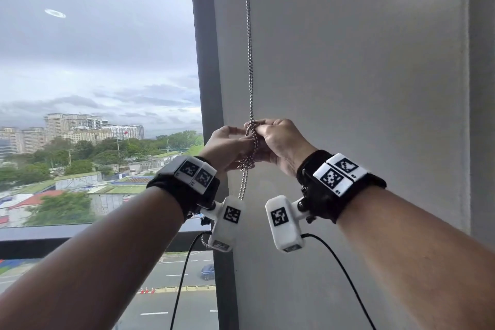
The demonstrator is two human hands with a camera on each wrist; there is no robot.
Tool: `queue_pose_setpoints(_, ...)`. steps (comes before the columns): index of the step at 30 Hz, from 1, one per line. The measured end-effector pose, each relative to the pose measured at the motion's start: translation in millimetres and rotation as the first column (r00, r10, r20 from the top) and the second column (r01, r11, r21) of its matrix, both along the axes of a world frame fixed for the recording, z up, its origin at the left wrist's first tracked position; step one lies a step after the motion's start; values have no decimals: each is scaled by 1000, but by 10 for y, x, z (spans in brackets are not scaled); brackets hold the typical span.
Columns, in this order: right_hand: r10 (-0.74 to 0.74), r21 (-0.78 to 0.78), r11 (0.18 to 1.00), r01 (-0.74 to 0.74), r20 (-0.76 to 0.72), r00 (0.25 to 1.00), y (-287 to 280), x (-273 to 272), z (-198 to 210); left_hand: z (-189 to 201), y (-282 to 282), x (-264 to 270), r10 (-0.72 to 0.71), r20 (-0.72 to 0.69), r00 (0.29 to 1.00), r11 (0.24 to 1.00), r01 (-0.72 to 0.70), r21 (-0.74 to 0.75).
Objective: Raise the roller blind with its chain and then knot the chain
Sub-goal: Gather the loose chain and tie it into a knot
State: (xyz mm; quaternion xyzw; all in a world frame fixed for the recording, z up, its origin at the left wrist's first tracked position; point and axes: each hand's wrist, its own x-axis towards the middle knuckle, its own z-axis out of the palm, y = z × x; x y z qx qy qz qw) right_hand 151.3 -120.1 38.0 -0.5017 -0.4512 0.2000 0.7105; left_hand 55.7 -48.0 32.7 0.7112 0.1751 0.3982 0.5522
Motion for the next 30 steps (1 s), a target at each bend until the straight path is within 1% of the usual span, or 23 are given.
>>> queue_pose_setpoints(3, 9, -5, 1000, -9, -12, 1000, -11, 4, -32, -12, 5, -15, 18, -2, 1000, 1000, -18, 18)
queue_pose_setpoints(6, 2, -18, 1000, -1, 13, 1000, -36, 3, -65, -6, 0, -32, 25, -1, 1000, 999, -25, 32)
queue_pose_setpoints(10, -26, -46, 999, 29, 74, 997, -65, 6, -117, 36, -9, -73, 23, -49, 999, 998, -20, 66)
queue_pose_setpoints(12, -38, -29, 999, 41, 91, 995, -60, 18, -151, 53, -11, -89, 10, -78, 997, 997, -4, 81)
queue_pose_setpoints(14, -49, -24, 998, 52, 107, 993, -85, 36, -200, 61, 12, -107, 32, -94, 995, 995, -23, 100)
queue_pose_setpoints(16, -73, -28, 997, 77, 116, 991, -113, 69, -262, 81, 68, -156, 52, -53, 997, 994, -47, 97)
queue_pose_setpoints(17, -95, -21, 995, 98, 127, 987, -119, 94, -294, 98, 99, -188, 32, -13, 999, 997, -31, 69)
queue_pose_setpoints(19, -133, 1, 991, 135, 156, 979, -117, 141, -344, 138, 126, -250, -49, 88, 995, 999, 50, -14)
queue_pose_setpoints(20, -145, 6, 989, 146, 175, 974, -114, 154, -357, 155, 118, -273, -66, 124, 990, 997, 72, -37)
queue_pose_setpoints(21, -155, 5, 987, 158, 201, 967, -110, 162, -363, 165, 110, -289, -72, 131, 989, 996, 78, -39)
queue_pose_setpoints(22, -165, 0, 985, 170, 230, 959, -109, 162, -367, 174, 100, -305, -66, 94, 993, 998, 68, -11)
queue_pose_setpoints(23, -176, -4, 983, 183, 258, 950, -108, 162, -365, 175, 78, -324, -45, 22, 999, 998, 44, 46)
queue_pose_setpoints(24, -187, -2, 981, 195, 283, 941, -107, 162, -365, 181, 56, -350, 0, -95, 995, 990, 13, 137)
queue_pose_setpoints(25, -200, 7, 978, 208, 303, 932, -100, 168, -363, 190, 23, -387, 65, -231, 971, 969, -6, 246)
queue_pose_setpoints(26, -220, 15, 974, 227, 321, 921, -92, 179, -360, 187, 30, -415, 155, -368, 917, 931, -11, 364)
queue_pose_setpoints(27, -247, 22, 967, 254, 335, 910, -88, 192, -356, 179, 46, -441, 255, -478, 840, 885, -4, 465)
queue_pose_setpoints(28, -275, 29, 959, 282, 338, 900, -88, 214, -354, 162, 66, -462, 337, -545, 768, 847, 5, 532)
queue_pose_setpoints(29, -296, 36, 953, 302, 328, 897, -90, 243, -355, 137, 81, -493, 396, -580, 712, 822, 7, 570)
queue_pose_setpoints(30, -308, 40, 949, 312, 310, 899, -95, 277, -366, 104, 121, -528, 423, -598, 681, 818, -2, 576)
